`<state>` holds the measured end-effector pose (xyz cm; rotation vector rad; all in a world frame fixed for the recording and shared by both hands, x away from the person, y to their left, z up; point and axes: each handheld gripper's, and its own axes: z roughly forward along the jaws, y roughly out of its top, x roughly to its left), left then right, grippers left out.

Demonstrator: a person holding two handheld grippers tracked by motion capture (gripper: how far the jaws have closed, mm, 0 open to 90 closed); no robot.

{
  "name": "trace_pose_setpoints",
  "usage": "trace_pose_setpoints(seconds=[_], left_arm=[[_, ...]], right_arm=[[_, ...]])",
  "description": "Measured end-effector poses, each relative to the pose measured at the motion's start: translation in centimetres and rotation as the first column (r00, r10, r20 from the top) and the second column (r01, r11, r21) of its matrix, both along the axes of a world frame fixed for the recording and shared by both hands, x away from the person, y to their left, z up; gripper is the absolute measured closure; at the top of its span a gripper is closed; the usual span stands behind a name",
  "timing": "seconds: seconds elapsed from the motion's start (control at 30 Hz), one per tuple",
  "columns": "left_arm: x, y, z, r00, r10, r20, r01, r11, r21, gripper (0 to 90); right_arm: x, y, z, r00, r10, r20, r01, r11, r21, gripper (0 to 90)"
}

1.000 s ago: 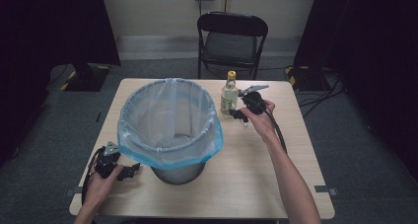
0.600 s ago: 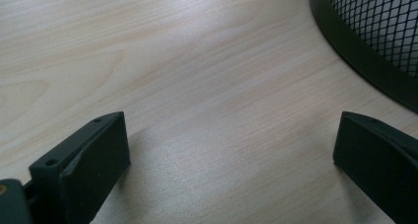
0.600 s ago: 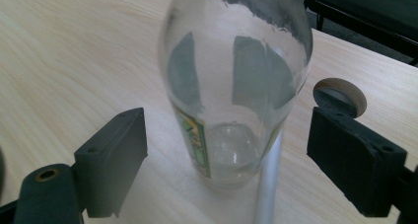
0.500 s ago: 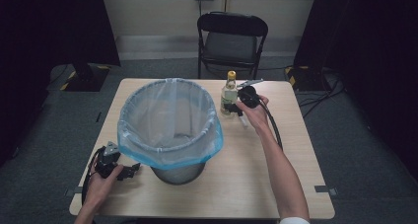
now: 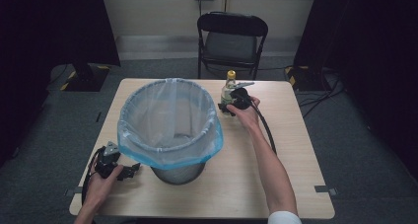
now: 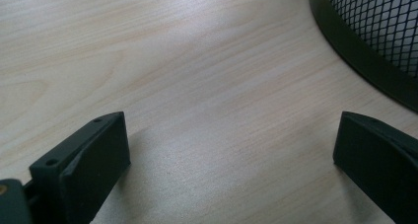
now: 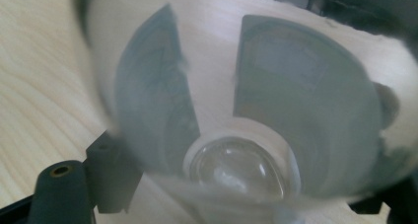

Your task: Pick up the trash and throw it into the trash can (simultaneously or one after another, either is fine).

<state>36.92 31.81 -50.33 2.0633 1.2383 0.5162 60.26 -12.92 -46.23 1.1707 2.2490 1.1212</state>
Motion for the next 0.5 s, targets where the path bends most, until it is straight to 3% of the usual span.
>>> trace_pose_setpoints(seconds=[0.2, 0.5], left_arm=[[0.0, 0.0, 0.0, 1.0, 0.0, 0.0, 0.0, 1.0, 0.0, 0.1], [0.0, 0.0, 0.0, 1.0, 0.0, 0.0, 0.0, 1.0, -0.001, 0.1]], right_arm=[[0.29, 0.0, -0.1, 0.9994, -0.027, 0.02, 0.027, 1.0, 0.005, 25.1], [0.48, 0.24, 0.11, 0.9985, -0.055, 0.002, 0.055, 0.998, -0.006, 27.5]])
